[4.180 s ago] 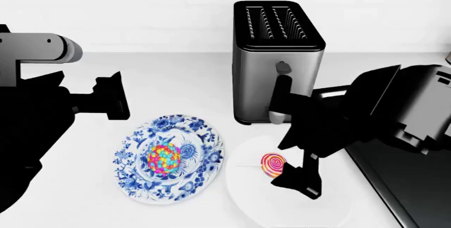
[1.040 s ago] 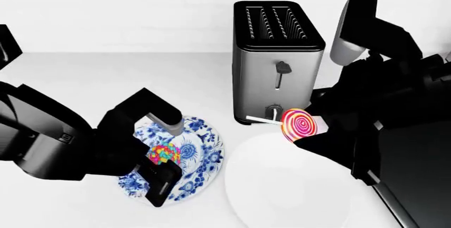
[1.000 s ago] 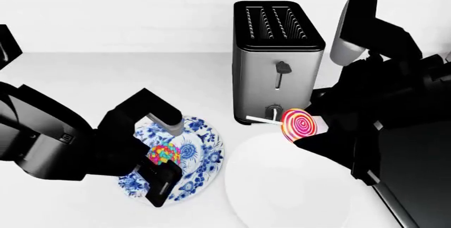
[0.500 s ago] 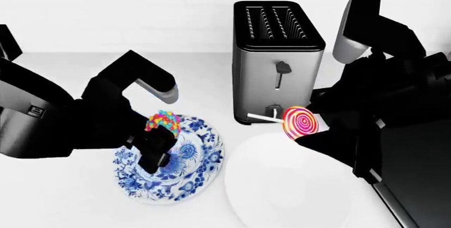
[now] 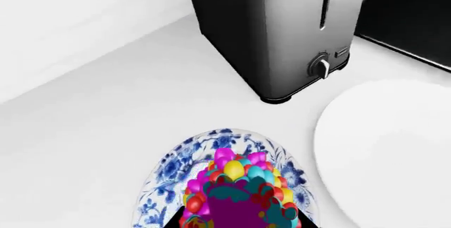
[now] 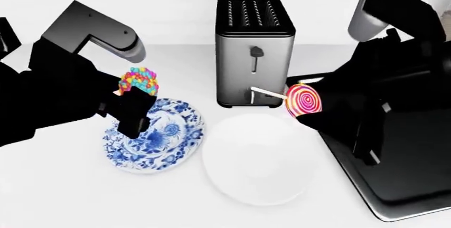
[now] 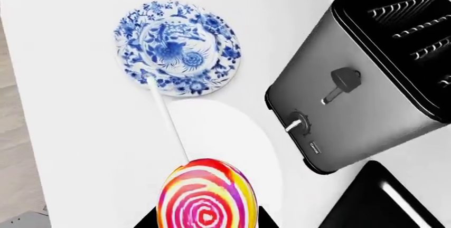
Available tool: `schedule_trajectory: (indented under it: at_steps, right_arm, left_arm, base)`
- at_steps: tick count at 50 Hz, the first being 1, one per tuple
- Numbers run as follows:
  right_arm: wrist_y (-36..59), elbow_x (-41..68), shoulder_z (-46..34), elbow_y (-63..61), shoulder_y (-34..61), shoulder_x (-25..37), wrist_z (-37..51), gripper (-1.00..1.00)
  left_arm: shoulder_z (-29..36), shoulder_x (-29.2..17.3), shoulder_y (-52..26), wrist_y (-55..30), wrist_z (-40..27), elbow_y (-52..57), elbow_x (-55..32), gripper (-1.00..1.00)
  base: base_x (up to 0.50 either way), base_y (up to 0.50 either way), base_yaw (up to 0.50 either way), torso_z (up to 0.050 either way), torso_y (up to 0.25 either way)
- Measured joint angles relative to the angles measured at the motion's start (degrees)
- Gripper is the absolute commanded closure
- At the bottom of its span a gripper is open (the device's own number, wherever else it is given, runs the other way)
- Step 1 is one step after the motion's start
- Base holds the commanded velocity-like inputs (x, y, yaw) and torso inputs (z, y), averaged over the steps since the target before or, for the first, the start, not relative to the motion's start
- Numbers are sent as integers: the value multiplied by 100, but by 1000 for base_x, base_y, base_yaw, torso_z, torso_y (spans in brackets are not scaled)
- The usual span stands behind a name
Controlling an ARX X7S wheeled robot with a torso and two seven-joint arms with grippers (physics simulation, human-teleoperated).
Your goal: Move the dessert items from the plate to the tray.
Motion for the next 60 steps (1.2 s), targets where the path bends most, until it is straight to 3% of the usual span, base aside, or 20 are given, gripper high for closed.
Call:
schedule_trajectory:
  at_steps: [60]
  right_arm:
    - [-307,-235,9,60,-294,4,188,100]
  left_arm:
    - [-59,82,140,382,435,70,609,100]
  base:
    - [0,-468,0,0,0]
